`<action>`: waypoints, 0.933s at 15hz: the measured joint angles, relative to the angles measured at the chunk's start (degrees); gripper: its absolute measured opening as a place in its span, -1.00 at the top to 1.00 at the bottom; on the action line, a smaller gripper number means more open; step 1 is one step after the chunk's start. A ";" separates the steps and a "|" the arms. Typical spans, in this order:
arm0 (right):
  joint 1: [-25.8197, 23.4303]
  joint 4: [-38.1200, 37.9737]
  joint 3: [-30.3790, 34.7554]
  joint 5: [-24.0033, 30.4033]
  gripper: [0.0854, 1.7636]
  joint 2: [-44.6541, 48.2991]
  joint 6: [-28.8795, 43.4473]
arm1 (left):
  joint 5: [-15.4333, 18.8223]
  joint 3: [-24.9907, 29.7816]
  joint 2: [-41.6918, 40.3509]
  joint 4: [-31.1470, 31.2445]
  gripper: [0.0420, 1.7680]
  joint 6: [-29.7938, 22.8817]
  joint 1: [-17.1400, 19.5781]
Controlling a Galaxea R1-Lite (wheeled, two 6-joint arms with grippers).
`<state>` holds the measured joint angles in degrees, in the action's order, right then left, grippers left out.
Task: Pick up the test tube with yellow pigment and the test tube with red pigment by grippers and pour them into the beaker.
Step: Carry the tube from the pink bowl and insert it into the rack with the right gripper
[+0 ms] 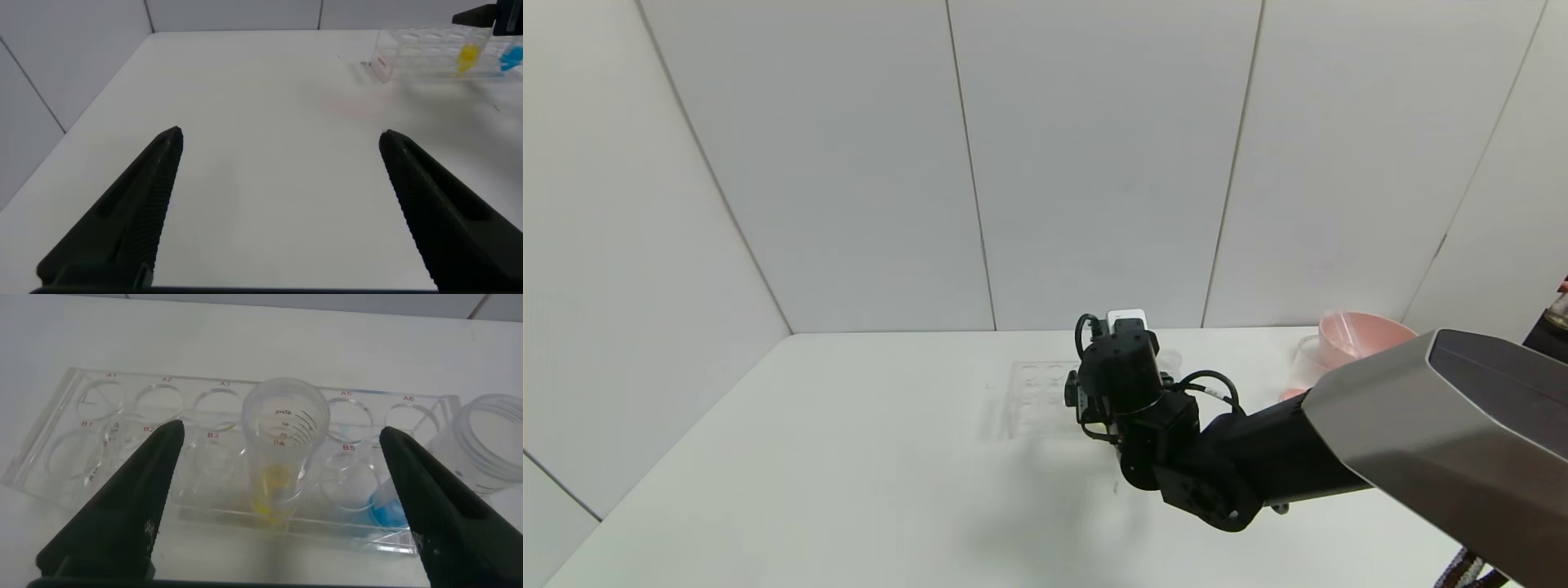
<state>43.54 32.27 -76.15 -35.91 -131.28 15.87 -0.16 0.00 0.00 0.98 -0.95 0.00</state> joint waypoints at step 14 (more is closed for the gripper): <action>0.02 0.13 0.06 -0.05 -0.13 -0.11 -0.24 | 0.00 0.00 0.00 0.00 -0.94 0.02 0.00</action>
<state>43.57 32.40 -76.09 -35.96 -131.39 15.63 -0.16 0.00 0.00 0.98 -0.93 0.00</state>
